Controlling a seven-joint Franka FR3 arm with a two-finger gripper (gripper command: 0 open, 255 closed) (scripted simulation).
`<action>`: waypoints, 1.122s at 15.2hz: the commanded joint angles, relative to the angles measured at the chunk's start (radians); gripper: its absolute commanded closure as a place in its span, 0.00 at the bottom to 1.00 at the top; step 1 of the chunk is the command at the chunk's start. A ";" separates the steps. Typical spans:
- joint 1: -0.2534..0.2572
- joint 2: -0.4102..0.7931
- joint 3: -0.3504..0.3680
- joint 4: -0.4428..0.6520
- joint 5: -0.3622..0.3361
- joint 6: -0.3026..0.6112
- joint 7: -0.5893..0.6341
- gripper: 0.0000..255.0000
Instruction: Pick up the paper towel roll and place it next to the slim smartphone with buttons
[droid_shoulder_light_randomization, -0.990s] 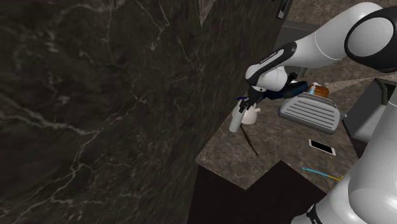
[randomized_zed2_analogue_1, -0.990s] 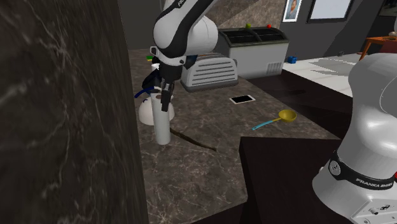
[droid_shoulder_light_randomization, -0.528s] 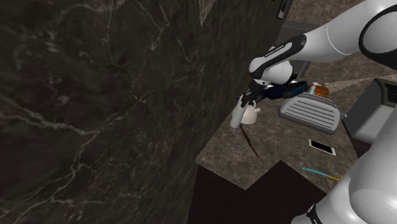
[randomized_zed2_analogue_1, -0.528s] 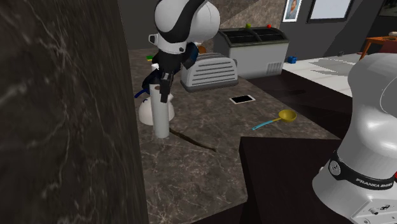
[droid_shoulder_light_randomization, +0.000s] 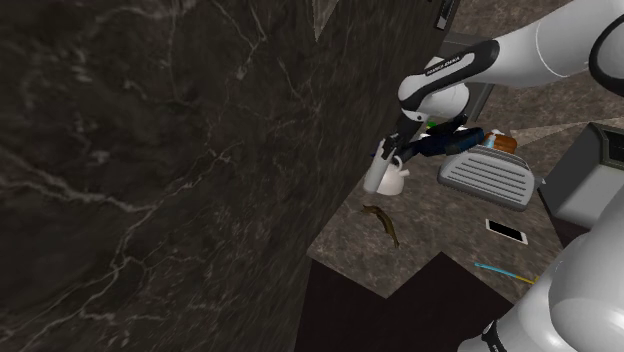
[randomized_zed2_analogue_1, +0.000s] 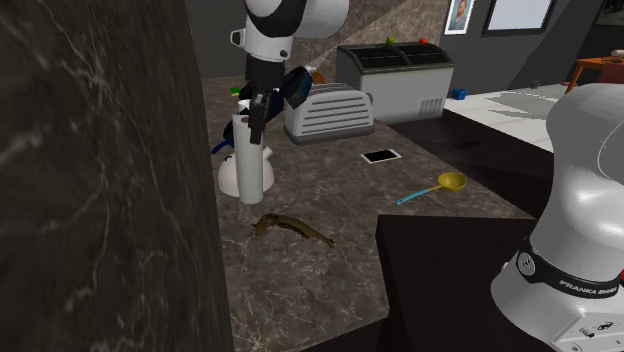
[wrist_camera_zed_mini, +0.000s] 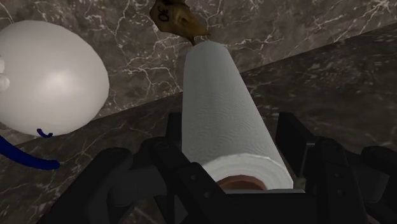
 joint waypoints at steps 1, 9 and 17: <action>0.002 -0.015 -0.002 0.012 -0.015 -0.025 0.014 1.00; 0.006 -0.066 -0.004 0.069 -0.062 -0.124 0.052 1.00; 0.007 -0.103 -0.003 0.140 -0.093 -0.225 0.080 1.00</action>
